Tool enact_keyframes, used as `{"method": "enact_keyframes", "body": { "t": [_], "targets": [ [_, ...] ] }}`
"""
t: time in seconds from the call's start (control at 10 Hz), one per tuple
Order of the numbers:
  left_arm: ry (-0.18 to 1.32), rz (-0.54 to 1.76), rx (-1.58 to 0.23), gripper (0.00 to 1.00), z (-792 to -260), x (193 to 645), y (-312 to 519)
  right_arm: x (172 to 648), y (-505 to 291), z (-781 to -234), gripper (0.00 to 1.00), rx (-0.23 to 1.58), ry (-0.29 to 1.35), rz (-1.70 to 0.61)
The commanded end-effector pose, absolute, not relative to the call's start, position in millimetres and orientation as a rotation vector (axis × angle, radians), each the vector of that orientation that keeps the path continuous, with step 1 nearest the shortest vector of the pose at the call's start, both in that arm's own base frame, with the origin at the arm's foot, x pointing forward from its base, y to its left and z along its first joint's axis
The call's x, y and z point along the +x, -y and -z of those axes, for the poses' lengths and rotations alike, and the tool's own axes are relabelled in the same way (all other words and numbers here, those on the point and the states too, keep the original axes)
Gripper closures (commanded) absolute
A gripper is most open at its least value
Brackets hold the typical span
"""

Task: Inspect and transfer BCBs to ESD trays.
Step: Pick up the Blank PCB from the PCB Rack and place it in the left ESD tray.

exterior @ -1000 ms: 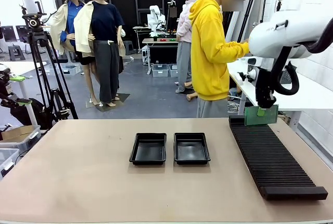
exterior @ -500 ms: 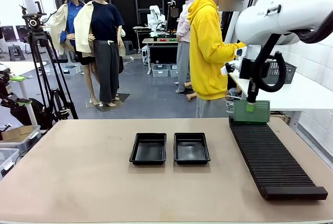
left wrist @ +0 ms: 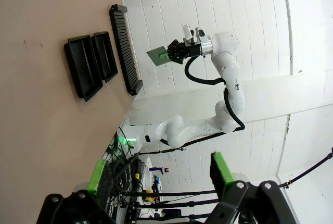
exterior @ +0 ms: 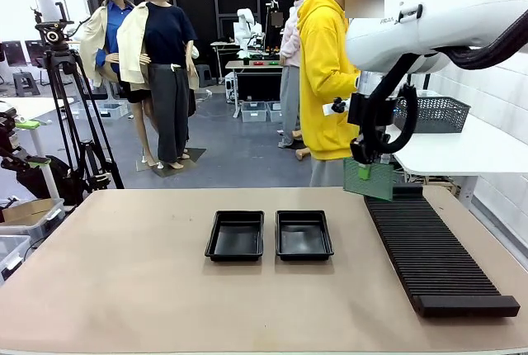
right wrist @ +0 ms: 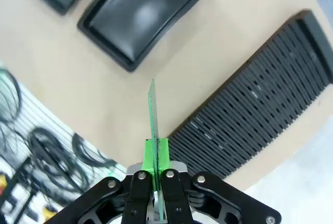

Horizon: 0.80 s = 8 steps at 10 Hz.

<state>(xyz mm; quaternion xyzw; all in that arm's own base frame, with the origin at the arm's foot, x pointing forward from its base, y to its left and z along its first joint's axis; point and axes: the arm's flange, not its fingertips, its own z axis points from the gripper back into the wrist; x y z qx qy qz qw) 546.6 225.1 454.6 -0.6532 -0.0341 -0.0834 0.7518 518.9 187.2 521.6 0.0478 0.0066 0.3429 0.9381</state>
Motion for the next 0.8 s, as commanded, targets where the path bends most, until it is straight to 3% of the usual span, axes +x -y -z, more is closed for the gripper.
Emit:
{"method": "enact_keyframes", "body": {
  "t": [0.0, 0.7],
  "targets": [
    [0.079, 0.175, -1.428, 0.0, -456.6, 546.6, -225.4, 493.5, -211.5, -511.0, 1.0, 0.081, 0.072, -0.555],
    [0.079, 0.175, -1.428, 0.0, -456.6, 546.6, -225.4, 460.3, -314.1, -463.1, 1.0, 0.252, 0.175, -0.405]
  ]
}}
